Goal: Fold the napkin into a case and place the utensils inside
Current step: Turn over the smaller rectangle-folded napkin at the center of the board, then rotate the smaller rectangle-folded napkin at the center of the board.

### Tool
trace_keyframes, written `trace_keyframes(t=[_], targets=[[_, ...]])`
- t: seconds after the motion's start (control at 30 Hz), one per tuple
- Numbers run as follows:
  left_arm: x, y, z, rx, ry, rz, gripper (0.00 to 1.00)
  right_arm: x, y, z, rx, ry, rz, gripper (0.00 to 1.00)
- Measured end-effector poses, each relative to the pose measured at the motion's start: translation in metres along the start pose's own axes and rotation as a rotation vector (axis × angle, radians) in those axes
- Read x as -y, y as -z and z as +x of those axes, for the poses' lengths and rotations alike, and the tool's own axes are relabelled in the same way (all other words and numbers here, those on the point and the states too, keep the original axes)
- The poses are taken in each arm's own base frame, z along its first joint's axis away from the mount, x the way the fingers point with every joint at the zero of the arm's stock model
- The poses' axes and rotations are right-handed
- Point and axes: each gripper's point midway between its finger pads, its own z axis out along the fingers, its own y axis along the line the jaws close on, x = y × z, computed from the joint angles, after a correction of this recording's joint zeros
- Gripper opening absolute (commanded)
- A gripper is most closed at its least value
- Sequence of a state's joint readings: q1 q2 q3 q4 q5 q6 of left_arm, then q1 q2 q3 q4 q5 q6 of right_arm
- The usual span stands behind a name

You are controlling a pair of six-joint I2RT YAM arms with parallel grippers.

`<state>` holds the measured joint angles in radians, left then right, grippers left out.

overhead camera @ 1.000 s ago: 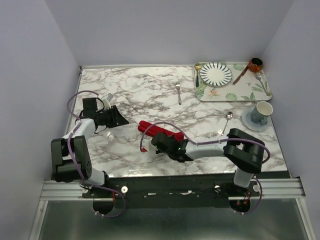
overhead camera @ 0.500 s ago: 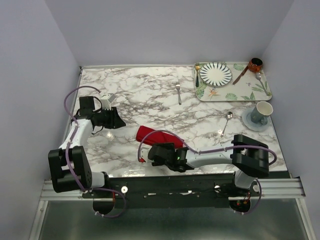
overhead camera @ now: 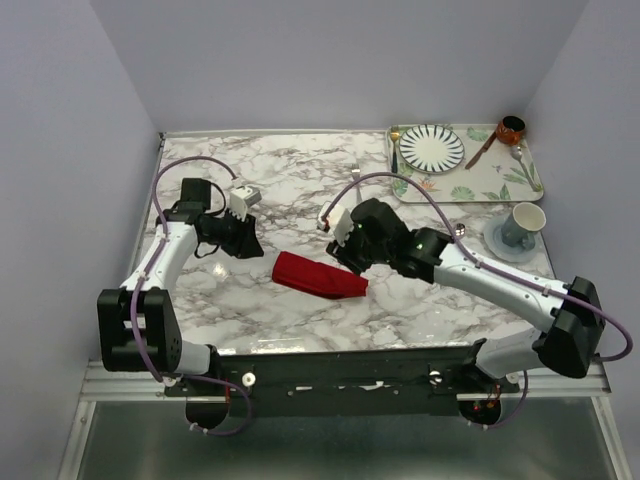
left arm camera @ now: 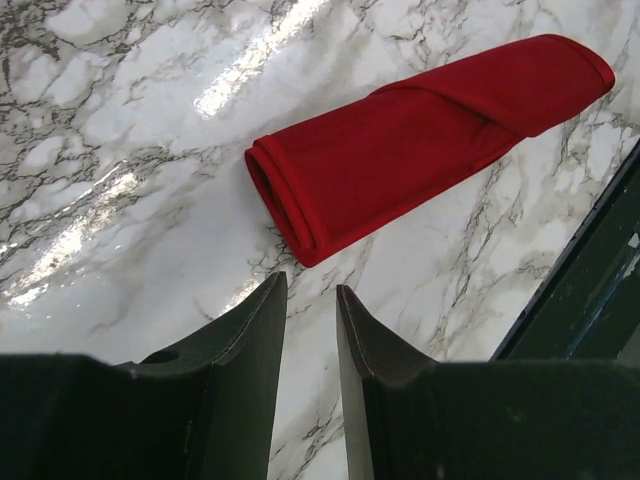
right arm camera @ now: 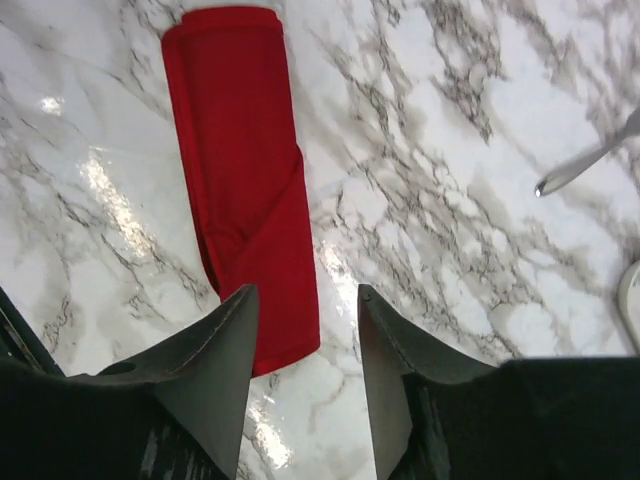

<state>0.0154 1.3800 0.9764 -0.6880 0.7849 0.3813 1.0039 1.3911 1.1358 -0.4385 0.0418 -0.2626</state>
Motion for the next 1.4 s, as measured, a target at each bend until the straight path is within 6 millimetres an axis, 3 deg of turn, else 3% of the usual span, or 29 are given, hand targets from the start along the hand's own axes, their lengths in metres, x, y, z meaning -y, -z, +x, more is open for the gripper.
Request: trace_keyframes(t=[0.07,0.17,0.37,0.6,0.9,1.0,1.03,1.1,1.2,1.3,1.4], targets=[[0.004,-0.006,0.002,-0.022,-0.008,0.013,0.37,0.021,0.002,0.015,-0.033,-0.069,0.017,0.45],[0.006,-0.015,0.004,-0.054,-0.014,0.03,0.36,0.019,-0.009,0.047,-0.122,-0.13,-0.039,0.42],[0.012,-0.028,0.012,-0.107,-0.018,0.053,0.36,-0.015,-0.033,0.104,-0.298,-0.172,-0.19,0.38],[0.016,-0.033,0.014,-0.132,-0.017,0.062,0.35,-0.043,-0.043,0.143,-0.413,-0.203,-0.303,0.38],[0.029,-0.044,0.021,-0.173,0.065,0.098,0.28,-0.063,-0.034,0.15,-0.452,-0.223,-0.408,0.41],[0.041,-0.051,0.022,-0.19,0.085,0.131,0.26,-0.057,-0.029,0.139,-0.439,-0.232,-0.4,0.41],[0.057,-0.064,0.026,-0.224,0.122,0.181,0.23,-0.049,-0.023,0.123,-0.393,-0.234,-0.38,0.41],[0.06,-0.067,0.028,-0.236,0.134,0.189,0.2,-0.048,-0.022,0.123,-0.392,-0.237,-0.377,0.41],[0.06,-0.08,0.036,-0.277,0.173,0.195,0.17,-0.047,-0.028,0.134,-0.433,-0.236,-0.369,0.41],[0.052,-0.092,0.05,-0.341,0.218,0.182,0.16,-0.052,-0.037,0.159,-0.515,-0.234,-0.383,0.41],[0.044,-0.099,0.062,-0.395,0.248,0.161,0.15,-0.055,-0.038,0.164,-0.534,-0.233,-0.395,0.41]])
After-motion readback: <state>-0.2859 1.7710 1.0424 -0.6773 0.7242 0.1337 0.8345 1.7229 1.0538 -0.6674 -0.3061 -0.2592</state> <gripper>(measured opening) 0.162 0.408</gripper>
